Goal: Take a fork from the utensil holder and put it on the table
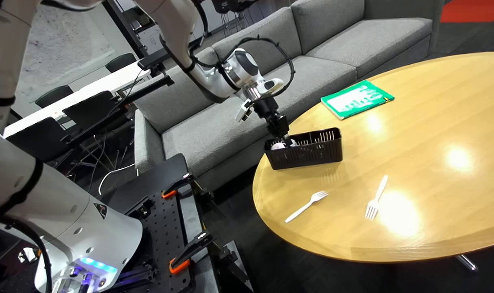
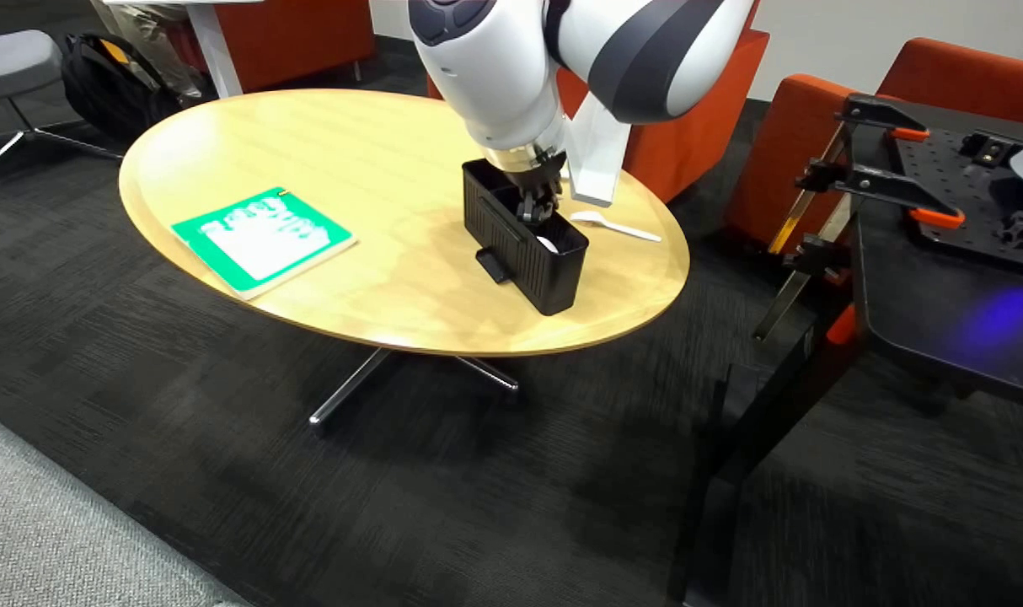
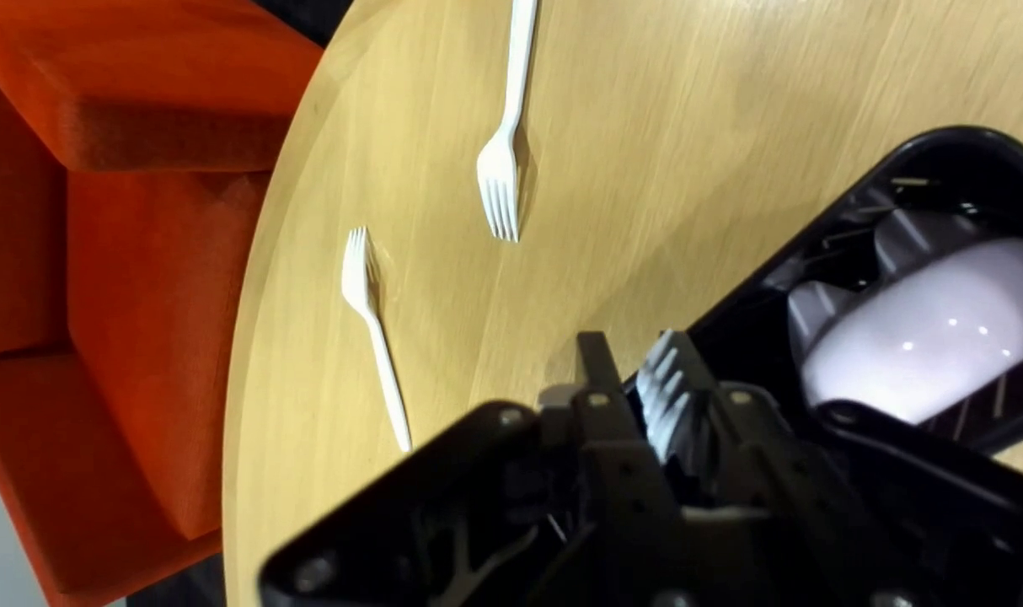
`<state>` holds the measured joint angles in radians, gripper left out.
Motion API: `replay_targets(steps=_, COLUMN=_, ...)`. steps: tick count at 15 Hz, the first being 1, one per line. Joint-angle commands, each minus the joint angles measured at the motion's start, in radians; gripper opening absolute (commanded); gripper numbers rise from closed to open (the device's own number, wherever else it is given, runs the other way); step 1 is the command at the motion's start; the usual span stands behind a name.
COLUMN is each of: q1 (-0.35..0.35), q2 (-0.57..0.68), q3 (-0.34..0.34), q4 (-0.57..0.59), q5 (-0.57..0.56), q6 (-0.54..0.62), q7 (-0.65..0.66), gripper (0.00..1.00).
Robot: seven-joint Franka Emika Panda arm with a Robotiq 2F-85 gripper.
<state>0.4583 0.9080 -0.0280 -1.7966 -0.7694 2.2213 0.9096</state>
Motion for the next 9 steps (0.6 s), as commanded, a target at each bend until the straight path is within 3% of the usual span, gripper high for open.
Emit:
replay_targets(steps=1, q1=0.020, q2=-0.009, q3=-0.007, q4=-0.002, q5=-0.022, q6=-0.022, q7=0.011, gripper=0.00)
replay_targets(steps=9, q1=0.051, q2=-0.085, q3=0.004, q4=-0.063, q5=-0.035, q6=-0.050, q7=0.017, gripper=0.01)
